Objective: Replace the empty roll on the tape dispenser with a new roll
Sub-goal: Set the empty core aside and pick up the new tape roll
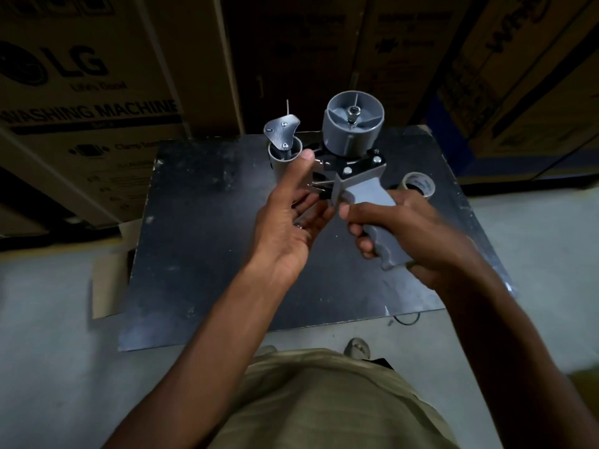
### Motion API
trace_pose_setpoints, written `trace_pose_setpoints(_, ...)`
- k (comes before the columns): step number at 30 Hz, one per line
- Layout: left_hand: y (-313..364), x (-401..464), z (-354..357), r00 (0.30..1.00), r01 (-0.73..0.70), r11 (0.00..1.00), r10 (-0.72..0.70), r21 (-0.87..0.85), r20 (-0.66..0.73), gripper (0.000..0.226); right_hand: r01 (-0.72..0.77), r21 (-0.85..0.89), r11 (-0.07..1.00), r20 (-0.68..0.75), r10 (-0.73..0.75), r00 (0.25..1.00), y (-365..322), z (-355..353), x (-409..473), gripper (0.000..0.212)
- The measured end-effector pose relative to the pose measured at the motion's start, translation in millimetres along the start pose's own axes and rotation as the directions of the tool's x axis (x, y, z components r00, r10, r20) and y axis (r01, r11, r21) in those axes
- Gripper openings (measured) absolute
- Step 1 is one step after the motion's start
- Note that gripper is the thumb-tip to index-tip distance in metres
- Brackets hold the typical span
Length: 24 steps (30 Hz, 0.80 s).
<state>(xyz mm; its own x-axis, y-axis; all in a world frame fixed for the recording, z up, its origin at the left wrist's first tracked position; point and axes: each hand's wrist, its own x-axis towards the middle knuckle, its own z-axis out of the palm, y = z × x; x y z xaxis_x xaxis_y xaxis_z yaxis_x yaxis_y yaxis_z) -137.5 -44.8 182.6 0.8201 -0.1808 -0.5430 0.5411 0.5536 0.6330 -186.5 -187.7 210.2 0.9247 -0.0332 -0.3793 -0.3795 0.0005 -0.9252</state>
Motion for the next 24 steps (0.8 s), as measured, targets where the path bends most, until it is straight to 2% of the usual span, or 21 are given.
trace_pose_setpoints(4, -5, 2, 0, 1.000, -0.003, 1.000, 0.003, 0.002, -0.019, 0.044, 0.010, -0.005, 1.000, -0.012, -0.011, 1.000, 3, -3, 0, 0.013)
trace_pose_setpoints(8, -8, 3, 0, 1.000, -0.012, 1.000, 0.012, 0.006, -0.014, 0.061, 0.016, -0.013, 1.000, -0.023, -0.016, 1.000, 4, -7, 1, 0.015)
trace_pose_setpoints(12, -9, 4, 3, 0.998, -0.060, 0.997, 0.061, 0.037, -0.017, 0.046, 0.016, -0.002, 1.000, -0.013, -0.016, 1.000, 4, -11, 2, 0.012)
trace_pose_setpoints(16, -12, 7, 2, 0.996, -0.089, 0.994, 0.090, 0.068, -0.018, 0.048, 0.017, -0.012, 1.000, -0.016, -0.017, 1.000, 5, -10, 5, 0.016)
trace_pose_setpoints(21, -14, 11, 1, 0.993, -0.116, 0.990, 0.118, 0.078, -0.027, 0.039, 0.001, 0.033, 0.999, -0.040, 0.000, 0.999, 8, -8, 11, 0.023)
trace_pose_setpoints(24, -14, 14, 1, 0.991, -0.121, 0.988, 0.125, 0.094, -0.047, 0.042, 0.004, 0.040, 0.999, -0.047, -0.002, 0.999, 10, -6, 14, 0.027)
